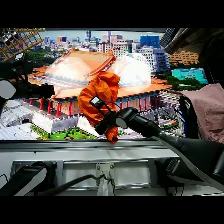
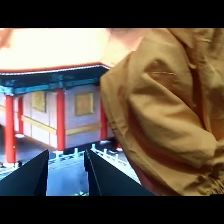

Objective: Fold the clothes and pants, and hang the long-sleeved shirts on hangers.

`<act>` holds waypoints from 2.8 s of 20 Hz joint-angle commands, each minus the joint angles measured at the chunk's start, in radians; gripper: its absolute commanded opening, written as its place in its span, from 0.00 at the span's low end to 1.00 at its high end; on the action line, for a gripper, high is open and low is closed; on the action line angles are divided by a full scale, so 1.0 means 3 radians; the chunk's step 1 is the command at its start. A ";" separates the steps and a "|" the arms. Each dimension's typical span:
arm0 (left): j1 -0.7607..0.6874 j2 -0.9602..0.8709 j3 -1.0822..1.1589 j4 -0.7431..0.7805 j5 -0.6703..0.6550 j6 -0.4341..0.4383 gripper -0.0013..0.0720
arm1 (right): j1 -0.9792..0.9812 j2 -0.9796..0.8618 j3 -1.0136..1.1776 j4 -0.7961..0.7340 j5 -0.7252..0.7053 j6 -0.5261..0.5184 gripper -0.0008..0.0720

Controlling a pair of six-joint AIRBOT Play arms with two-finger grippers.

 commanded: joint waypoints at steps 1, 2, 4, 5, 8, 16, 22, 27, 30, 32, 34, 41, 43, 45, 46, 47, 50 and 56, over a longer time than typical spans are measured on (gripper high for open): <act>0.0046 0.0000 -0.0008 0.0074 -0.0008 -0.0048 0.35 | 0.0024 -0.0209 0.0164 -0.0187 -0.0234 -0.0009 0.89; 0.0046 0.0000 -0.0008 0.0072 -0.0009 -0.0048 0.35 | 0.0025 -0.0278 0.0217 -0.0215 -0.0233 -0.0009 0.89; 0.0046 0.0001 -0.0008 0.0074 -0.0008 -0.0047 0.35 | 0.0028 -0.0404 0.0292 -0.0229 -0.0239 -0.0009 0.89; 0.0046 0.0000 -0.0008 0.0074 -0.0009 -0.0047 0.35 | 0.0028 -0.0462 0.0312 -0.0235 -0.0254 -0.0008 0.88; 0.0046 -0.0005 -0.0008 0.0076 0.0009 -0.0047 0.35 | 0.0028 -0.0617 0.0312 -0.0235 -0.0245 0.0014 0.71; 0.0039 -0.0354 -0.0009 -0.0268 0.0181 -0.0043 0.60 | -0.0003 -0.0281 0.0308 -0.0237 0.0094 0.0295 0.04; -0.0181 -0.0849 -0.0009 -0.1017 0.0309 0.0228 0.63 | -0.0004 0.0270 0.0305 -0.0280 0.0535 0.0356 0.04; -0.0605 -0.1087 -0.0009 -0.1179 0.0420 0.0409 0.63 | -0.0004 0.0577 0.0305 -0.0376 0.0799 0.0507 0.04; -0.0710 -0.1142 -0.0024 -0.1144 0.0215 0.0487 0.63 | -0.0004 0.0628 0.0309 -0.0542 0.0888 0.0556 0.04; -0.0654 -0.1141 -0.0047 -0.1021 0.0036 0.0482 0.63 | -0.0004 0.0622 0.0308 -0.0629 0.0917 0.0557 0.04; -0.0533 -0.1141 -0.0107 -0.1002 -0.0033 0.0435 0.63 | -0.0004 0.0622 0.0308 -0.0675 0.0898 0.0584 0.04; -0.0381 -0.1191 -0.0563 -0.1736 0.0244 0.0479 0.63 | -0.0003 0.0622 0.0309 -0.0684 0.0893 0.0585 0.04; -0.0431 -0.1283 -0.0590 -0.2033 0.0322 0.0599 0.63 | -0.0003 0.0623 0.0309 -0.0682 0.0908 0.0605 0.04; -0.0453 -0.1353 -0.0590 -0.2290 0.0484 0.0609 0.63 | -0.0003 0.0623 0.0309 -0.0680 0.0946 0.0613 0.04; -0.0453 -0.1380 -0.0590 -0.2415 0.0563 0.0609 0.64 | -0.0003 0.0623 0.0309 -0.0680 0.0974 0.0617 0.04; -0.0453 -0.1414 -0.0590 -0.2570 0.0629 0.0610 0.63 | -0.0003 0.0623 0.0309 -0.0680 0.0999 0.0617 0.04; -0.0493 -0.1554 -0.0590 -0.3108 0.0694 0.0820 0.63 | -0.0003 0.0623 0.0309 -0.0680 0.0992 0.0622 0.04; -0.0559 -0.1549 -0.0584 -0.3424 0.0654 0.1273 0.02 | -0.0020 0.0624 0.0411 -0.0940 0.0984 0.0622 0.04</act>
